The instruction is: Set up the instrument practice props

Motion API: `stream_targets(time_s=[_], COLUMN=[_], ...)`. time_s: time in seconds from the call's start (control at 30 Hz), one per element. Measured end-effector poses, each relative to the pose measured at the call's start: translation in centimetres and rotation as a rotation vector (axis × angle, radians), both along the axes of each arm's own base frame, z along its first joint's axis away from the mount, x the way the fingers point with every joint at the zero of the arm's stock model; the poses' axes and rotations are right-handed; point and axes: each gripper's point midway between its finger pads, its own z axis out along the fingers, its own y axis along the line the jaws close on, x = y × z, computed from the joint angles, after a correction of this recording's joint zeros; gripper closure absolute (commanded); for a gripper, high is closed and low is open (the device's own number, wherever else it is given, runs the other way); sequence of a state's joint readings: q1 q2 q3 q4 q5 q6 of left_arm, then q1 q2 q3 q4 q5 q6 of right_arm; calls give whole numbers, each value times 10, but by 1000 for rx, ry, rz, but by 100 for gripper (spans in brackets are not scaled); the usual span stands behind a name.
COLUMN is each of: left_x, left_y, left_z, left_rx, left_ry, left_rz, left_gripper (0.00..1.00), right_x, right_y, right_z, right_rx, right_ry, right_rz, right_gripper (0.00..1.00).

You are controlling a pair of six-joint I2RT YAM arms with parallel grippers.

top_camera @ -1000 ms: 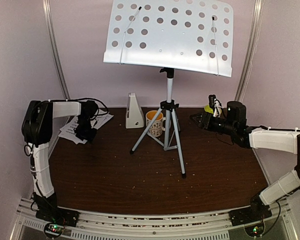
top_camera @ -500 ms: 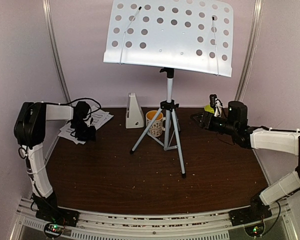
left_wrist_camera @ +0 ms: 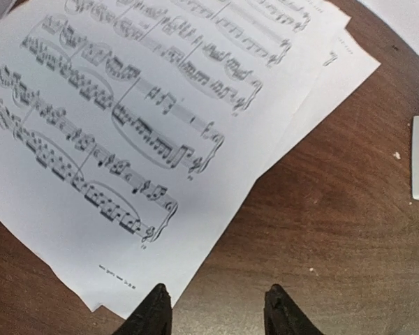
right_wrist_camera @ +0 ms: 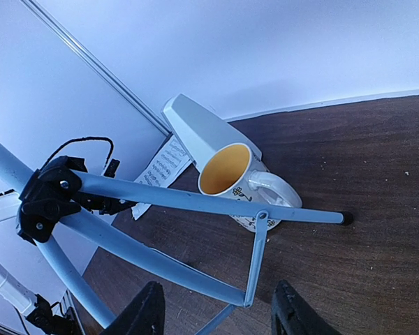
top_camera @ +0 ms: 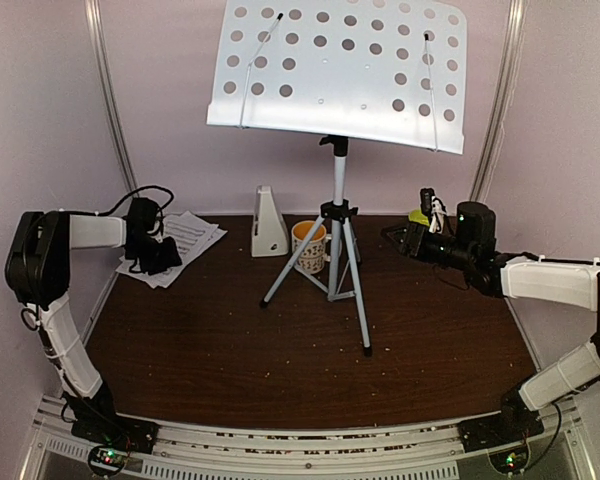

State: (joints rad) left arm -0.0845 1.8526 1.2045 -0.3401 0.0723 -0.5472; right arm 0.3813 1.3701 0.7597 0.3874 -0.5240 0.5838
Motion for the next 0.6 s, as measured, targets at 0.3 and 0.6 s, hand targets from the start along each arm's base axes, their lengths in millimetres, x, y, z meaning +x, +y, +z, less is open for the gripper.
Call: stream_targets(time_s=[0.3, 0.6], left_x=[-10, 1], left_y=[2, -5], left_z=[-37, -36], left_rx=[-107, -247], left_ry=[78, 21], left_rz=[152, 206], left_gripper=[55, 56], right_x=[-1, -2], right_y=[0, -1], right_z=[2, 5], right_rx=[1, 4], right_ry=[-3, -11], right_rz=[0, -1], right_gripper=[47, 47])
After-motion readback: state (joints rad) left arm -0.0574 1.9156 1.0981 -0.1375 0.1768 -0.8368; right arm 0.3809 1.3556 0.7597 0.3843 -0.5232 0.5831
